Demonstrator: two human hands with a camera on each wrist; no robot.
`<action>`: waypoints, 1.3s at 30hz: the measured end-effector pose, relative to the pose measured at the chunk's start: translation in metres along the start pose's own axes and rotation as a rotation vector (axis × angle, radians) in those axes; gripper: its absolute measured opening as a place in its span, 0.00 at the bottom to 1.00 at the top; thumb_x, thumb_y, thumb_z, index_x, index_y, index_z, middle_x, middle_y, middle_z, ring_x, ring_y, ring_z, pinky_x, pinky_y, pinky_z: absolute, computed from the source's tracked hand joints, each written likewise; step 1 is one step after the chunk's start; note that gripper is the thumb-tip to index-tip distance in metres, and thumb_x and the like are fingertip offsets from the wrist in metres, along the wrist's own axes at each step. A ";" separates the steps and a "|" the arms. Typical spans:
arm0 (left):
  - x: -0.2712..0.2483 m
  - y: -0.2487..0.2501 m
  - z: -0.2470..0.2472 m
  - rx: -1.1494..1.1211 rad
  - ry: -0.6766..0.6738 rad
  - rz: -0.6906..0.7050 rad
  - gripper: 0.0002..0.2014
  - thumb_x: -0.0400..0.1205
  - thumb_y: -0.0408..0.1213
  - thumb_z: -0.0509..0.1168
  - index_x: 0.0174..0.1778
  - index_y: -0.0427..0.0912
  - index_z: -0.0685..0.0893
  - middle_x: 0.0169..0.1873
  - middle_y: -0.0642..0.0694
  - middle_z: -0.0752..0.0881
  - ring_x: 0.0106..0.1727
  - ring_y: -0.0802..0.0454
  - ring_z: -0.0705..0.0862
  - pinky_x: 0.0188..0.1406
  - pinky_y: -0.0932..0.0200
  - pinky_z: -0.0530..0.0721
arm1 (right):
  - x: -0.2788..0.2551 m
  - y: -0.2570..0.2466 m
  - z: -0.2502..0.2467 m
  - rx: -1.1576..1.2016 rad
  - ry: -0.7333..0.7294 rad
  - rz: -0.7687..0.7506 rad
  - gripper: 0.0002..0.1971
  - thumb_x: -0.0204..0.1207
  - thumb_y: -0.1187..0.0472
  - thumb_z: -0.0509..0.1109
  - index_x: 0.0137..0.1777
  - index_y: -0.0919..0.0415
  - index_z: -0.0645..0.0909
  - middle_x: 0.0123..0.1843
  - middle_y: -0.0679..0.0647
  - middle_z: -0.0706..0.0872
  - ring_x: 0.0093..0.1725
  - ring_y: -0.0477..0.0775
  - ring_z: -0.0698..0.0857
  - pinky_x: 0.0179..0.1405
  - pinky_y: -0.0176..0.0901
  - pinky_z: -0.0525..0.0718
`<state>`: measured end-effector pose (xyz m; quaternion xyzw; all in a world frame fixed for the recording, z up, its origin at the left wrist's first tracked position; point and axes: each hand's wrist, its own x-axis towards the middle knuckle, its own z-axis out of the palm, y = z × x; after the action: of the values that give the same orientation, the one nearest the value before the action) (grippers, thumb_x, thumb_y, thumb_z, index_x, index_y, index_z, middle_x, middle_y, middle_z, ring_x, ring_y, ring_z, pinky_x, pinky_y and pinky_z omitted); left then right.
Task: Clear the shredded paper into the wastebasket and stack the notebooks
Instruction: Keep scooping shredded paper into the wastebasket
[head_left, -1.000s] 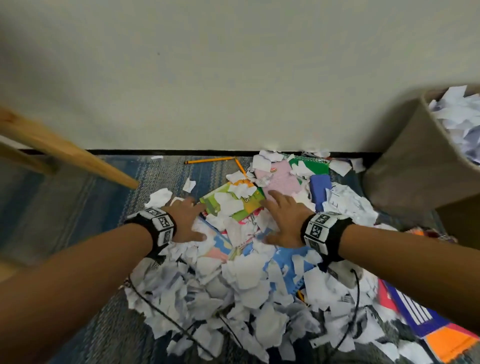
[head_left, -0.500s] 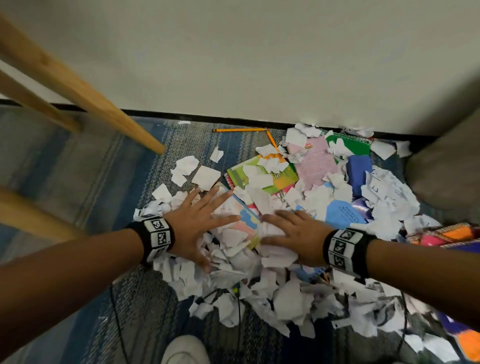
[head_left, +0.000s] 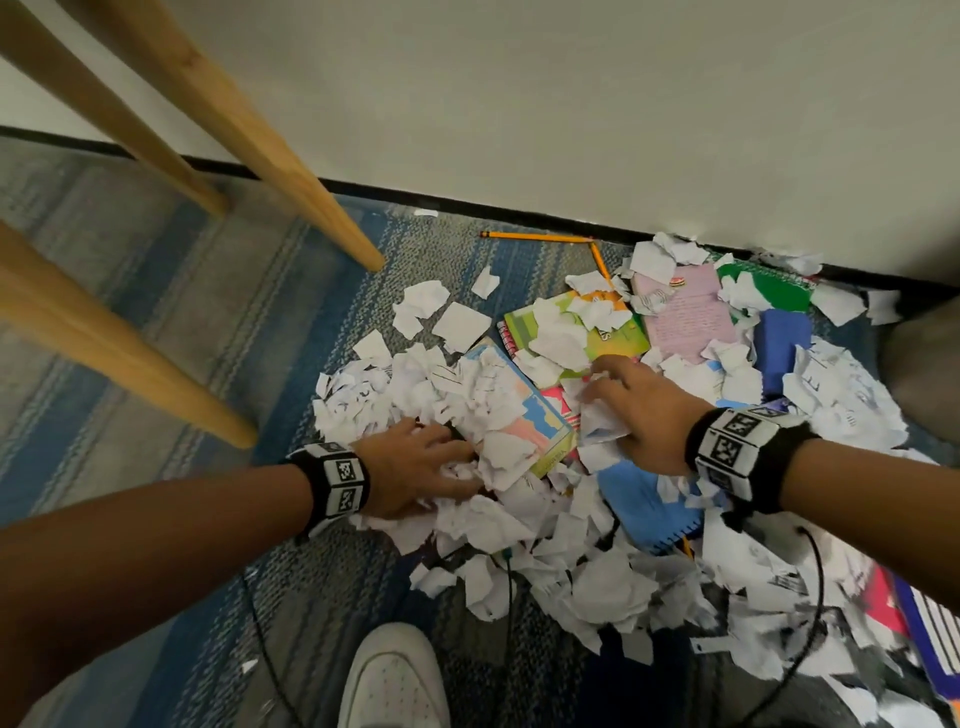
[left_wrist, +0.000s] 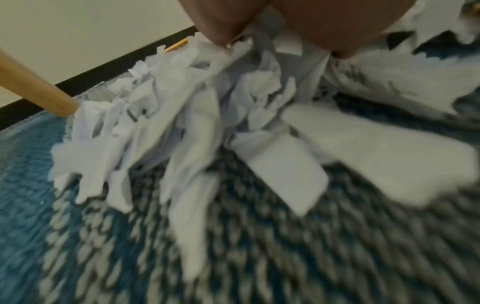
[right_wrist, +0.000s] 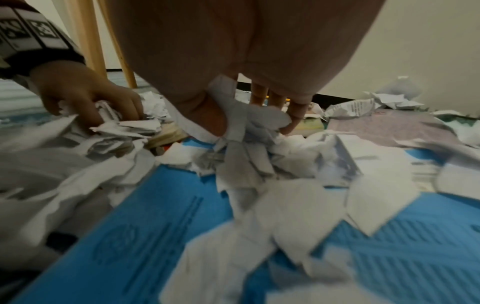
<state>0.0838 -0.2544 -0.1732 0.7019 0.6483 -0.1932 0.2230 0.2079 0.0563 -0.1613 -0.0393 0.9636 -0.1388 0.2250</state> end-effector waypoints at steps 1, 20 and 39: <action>0.004 -0.001 -0.004 -0.029 0.006 -0.012 0.30 0.81 0.48 0.62 0.76 0.60 0.56 0.77 0.40 0.62 0.70 0.37 0.70 0.60 0.38 0.79 | 0.001 -0.005 -0.002 -0.020 0.008 -0.006 0.30 0.64 0.54 0.68 0.69 0.53 0.71 0.76 0.59 0.62 0.68 0.68 0.72 0.59 0.60 0.80; -0.027 -0.042 0.016 -0.622 0.254 -1.102 0.30 0.76 0.69 0.55 0.75 0.69 0.61 0.81 0.50 0.55 0.80 0.37 0.54 0.73 0.24 0.58 | 0.045 -0.064 -0.018 -0.018 0.067 -0.036 0.25 0.62 0.58 0.70 0.61 0.51 0.71 0.71 0.52 0.67 0.63 0.59 0.72 0.55 0.49 0.74; -0.002 -0.026 0.012 -0.779 0.471 -0.831 0.17 0.81 0.37 0.62 0.67 0.44 0.74 0.55 0.38 0.79 0.55 0.38 0.80 0.53 0.49 0.79 | 0.047 -0.061 -0.027 -0.039 0.074 0.010 0.25 0.70 0.54 0.69 0.67 0.48 0.70 0.73 0.51 0.66 0.67 0.58 0.70 0.63 0.51 0.72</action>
<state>0.0580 -0.2616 -0.1837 0.2812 0.9225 0.1471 0.2198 0.1548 -0.0021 -0.1408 -0.0338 0.9740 -0.1201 0.1889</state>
